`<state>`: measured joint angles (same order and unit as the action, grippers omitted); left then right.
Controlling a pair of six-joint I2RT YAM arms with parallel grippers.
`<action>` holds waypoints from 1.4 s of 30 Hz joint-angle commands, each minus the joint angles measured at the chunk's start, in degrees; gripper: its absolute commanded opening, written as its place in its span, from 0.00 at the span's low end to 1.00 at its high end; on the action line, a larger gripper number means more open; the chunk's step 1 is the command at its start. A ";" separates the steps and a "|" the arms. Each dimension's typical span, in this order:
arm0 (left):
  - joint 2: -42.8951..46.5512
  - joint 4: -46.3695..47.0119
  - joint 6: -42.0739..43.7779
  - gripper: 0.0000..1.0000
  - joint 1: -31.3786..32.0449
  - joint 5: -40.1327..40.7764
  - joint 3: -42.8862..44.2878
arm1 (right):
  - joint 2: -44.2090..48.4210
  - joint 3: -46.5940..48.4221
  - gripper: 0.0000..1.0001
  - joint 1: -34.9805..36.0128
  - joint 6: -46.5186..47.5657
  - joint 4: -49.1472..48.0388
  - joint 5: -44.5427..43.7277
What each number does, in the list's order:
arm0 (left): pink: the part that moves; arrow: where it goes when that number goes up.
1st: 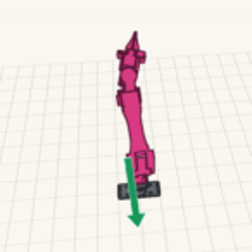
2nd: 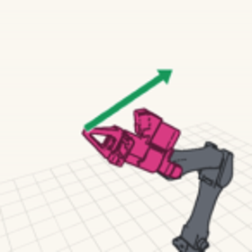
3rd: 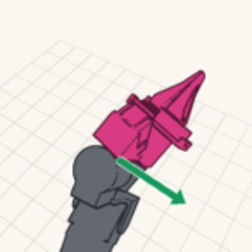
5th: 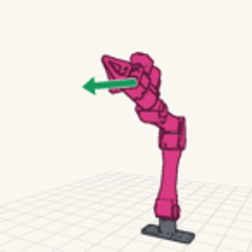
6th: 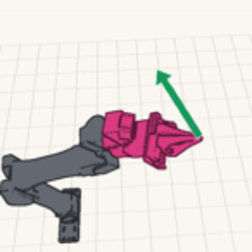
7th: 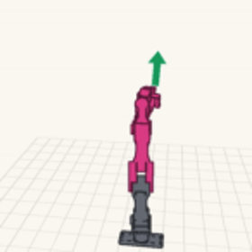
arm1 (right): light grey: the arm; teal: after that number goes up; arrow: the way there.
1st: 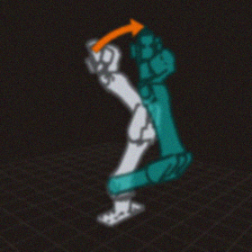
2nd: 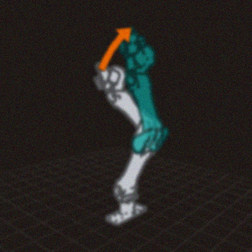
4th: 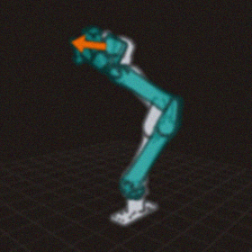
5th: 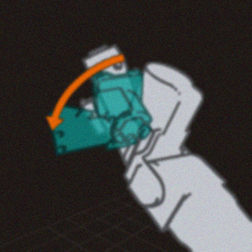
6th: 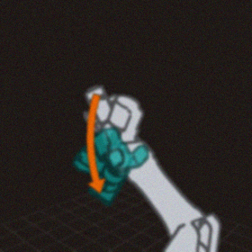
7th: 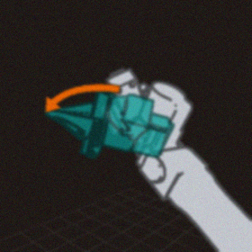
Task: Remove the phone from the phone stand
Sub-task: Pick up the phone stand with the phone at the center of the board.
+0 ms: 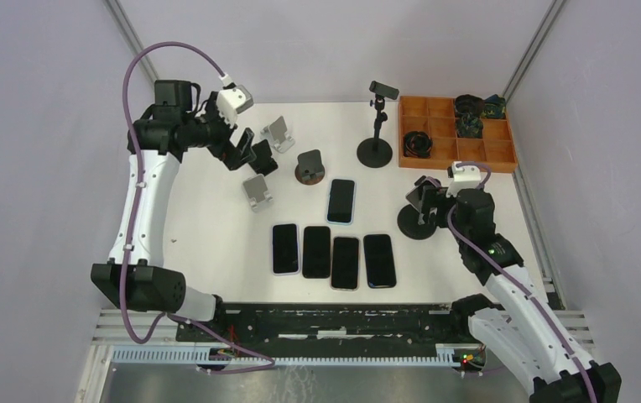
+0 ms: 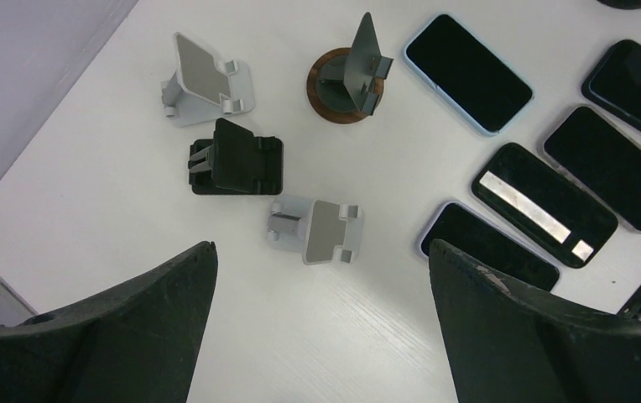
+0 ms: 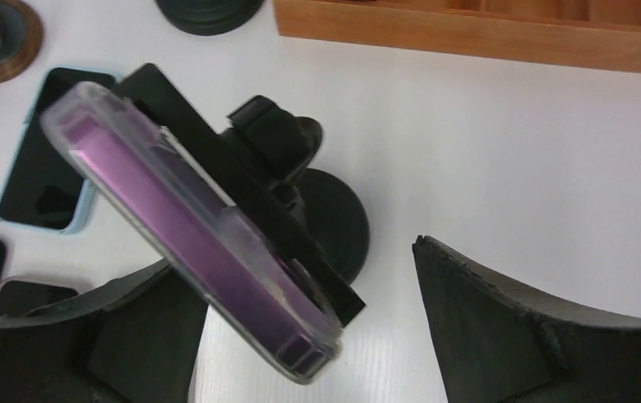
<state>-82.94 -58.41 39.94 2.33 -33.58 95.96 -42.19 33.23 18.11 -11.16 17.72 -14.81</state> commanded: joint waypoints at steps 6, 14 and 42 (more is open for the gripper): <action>0.70 3.74 -10.28 1.00 -0.31 3.63 2.20 | 1.48 -3.24 0.79 -2.38 -3.08 -16.78 19.15; 7.93 10.77 -8.05 1.00 -0.31 0.81 -6.97 | 1.08 -5.08 0.31 -3.64 -5.24 -20.44 20.22; 18.59 7.09 2.54 1.00 6.01 -27.14 -16.67 | -14.37 19.33 0.00 -1.35 -29.88 -41.12 67.35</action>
<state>-66.11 -51.31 38.83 5.10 -57.21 80.34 -56.82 50.89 14.17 -27.35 -2.24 41.17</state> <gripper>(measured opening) 0.997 0.323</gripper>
